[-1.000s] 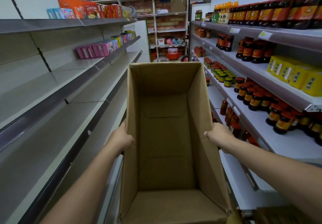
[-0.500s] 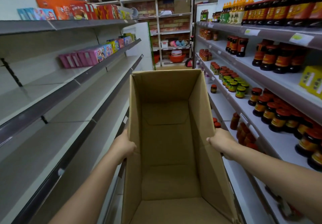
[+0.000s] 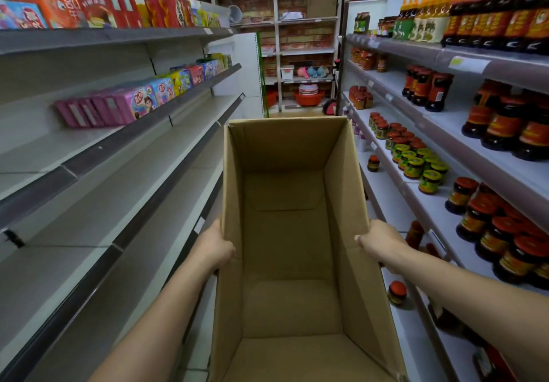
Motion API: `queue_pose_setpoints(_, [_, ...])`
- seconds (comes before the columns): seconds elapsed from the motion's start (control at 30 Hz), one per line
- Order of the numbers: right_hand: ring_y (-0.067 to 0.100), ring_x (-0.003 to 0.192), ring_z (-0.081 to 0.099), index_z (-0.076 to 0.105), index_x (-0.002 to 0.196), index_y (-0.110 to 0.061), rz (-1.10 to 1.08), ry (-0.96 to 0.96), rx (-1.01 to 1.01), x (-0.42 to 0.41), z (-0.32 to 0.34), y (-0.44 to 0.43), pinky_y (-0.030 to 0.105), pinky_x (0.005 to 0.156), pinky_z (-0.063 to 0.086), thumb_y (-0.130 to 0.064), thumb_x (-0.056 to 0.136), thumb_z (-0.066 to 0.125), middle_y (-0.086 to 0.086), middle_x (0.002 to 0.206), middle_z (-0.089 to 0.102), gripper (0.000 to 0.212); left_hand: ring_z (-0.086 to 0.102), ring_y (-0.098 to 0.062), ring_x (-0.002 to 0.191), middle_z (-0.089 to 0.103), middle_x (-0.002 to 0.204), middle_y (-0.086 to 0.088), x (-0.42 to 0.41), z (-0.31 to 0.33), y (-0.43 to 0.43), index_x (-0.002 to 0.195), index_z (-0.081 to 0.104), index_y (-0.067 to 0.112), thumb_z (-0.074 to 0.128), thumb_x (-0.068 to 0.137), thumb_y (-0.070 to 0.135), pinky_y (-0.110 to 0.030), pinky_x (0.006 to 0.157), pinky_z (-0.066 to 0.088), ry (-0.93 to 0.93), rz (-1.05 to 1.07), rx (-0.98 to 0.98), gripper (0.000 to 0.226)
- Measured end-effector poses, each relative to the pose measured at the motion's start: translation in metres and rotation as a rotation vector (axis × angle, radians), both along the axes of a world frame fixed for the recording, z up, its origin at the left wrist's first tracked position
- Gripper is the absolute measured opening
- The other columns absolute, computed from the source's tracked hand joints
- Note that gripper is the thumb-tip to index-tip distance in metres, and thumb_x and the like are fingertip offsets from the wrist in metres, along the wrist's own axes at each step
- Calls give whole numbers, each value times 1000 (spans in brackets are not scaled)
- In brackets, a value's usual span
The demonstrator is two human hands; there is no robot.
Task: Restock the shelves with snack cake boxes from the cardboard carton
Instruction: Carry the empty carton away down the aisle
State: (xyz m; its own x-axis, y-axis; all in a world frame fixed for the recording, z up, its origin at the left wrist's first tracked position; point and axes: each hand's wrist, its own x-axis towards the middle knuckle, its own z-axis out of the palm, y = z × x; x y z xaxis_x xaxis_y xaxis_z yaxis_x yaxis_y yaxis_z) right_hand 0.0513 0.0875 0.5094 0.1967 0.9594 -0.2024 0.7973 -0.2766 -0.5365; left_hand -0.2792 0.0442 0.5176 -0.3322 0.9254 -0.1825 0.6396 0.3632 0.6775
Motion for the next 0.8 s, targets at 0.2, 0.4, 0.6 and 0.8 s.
queue_pose_setpoints(0.2, [19, 80, 69, 62, 119, -11, -8, -4, -6, -8, -7, 57, 31, 65, 57, -27, 101, 60, 5, 96, 69, 24, 66, -25, 95, 62, 116, -8, -7, -3, 61, 158, 25, 29, 58, 95, 6, -44, 78, 62, 11, -15, -13, 75])
queue_pose_setpoints(0.4, [23, 89, 70, 63, 121, -11, 19, 18, -20, -25, -17, 134, 41, 80, 62, -30, 100, 59, 7, 106, 69, 29, 66, -28, 100, 63, 121, -11, -27, -15, 141, 157, 30, 28, 59, 94, 6, -45, 79, 62, 41, -34, -15, 73])
queue_pose_setpoints(0.6, [25, 91, 68, 64, 123, -11, 2, 4, -39, -57, -14, 227, 34, 76, 58, -29, 100, 59, 8, 108, 69, 30, 65, -25, 100, 63, 122, -8, -61, -18, 241, 158, 29, 29, 61, 94, 6, -39, 79, 60, 20, -56, -9, 74])
queue_pose_setpoints(0.8, [24, 92, 67, 61, 132, -13, -24, -7, -25, -87, -9, 305, 30, 66, 51, -31, 101, 57, 8, 114, 68, 36, 65, -23, 98, 61, 120, -5, -96, -15, 335, 159, 24, 32, 62, 91, 7, -44, 83, 61, -46, -88, -25, 82])
